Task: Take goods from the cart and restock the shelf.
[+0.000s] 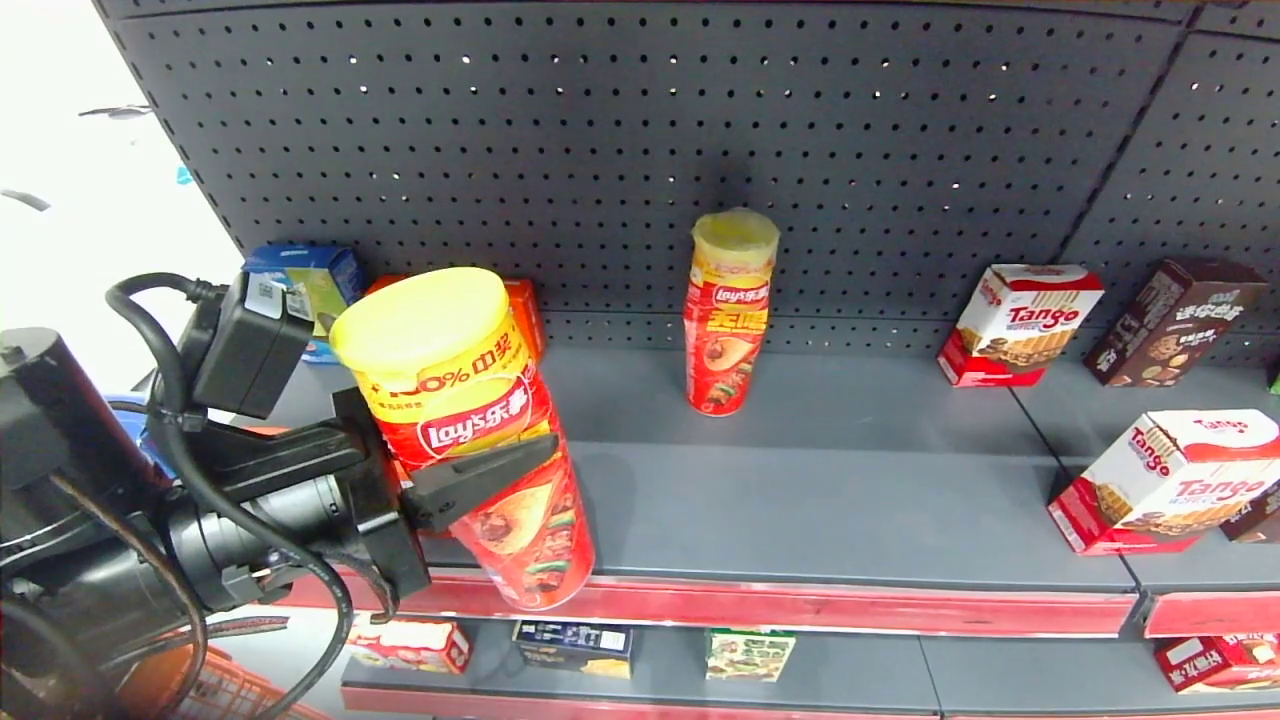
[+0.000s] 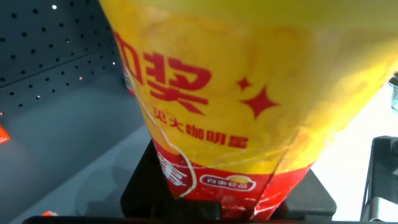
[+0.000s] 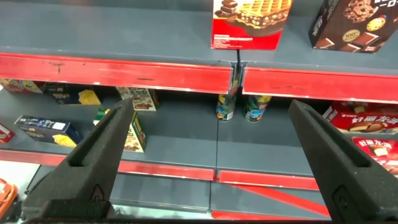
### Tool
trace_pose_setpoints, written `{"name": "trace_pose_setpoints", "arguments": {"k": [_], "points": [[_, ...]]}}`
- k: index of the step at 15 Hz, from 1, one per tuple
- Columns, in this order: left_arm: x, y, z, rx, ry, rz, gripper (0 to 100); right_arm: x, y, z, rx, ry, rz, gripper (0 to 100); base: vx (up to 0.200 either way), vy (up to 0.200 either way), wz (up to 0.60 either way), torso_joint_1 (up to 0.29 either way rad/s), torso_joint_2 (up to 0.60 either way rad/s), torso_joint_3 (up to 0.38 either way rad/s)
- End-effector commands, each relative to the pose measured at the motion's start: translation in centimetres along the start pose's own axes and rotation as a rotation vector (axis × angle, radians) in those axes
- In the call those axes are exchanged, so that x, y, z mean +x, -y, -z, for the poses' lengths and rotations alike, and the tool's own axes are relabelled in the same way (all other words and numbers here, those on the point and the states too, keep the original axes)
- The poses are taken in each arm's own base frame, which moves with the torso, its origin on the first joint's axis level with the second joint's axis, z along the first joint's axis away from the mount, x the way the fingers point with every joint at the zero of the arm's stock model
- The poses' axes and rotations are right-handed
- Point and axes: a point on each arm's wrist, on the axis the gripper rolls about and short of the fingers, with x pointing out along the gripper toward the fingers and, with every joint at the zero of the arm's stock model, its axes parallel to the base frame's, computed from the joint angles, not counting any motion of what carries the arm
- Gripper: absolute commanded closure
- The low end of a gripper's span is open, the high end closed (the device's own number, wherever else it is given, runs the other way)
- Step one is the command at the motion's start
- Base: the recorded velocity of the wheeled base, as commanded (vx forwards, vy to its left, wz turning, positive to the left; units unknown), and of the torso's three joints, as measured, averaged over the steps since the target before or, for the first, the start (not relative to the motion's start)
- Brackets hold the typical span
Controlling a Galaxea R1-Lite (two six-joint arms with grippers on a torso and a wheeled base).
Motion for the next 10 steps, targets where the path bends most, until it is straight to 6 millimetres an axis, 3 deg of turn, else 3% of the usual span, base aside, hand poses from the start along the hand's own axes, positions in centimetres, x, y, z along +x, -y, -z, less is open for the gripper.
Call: {"name": "trace_pose_setpoints", "arguments": {"k": [1,9,10], "points": [[0.08,-0.05,-0.04,0.0,0.001,0.001,100,0.01,-0.01,-0.01,-0.005,-0.001,-0.003,0,0.0,0.0,0.0,0.0,0.0,0.0],[0.03,0.01,-0.3,0.004,0.011,0.003,100,0.01,0.0,-0.01,-0.004,-0.001,0.001,0,0.0,0.0,0.0,0.0,0.0,0.0],[0.05,0.0,-0.26,0.003,0.009,0.003,100,0.01,0.0,-0.01,-0.006,-0.001,0.0,0,0.0,0.0,-0.6,0.002,0.0,-0.002]]}}
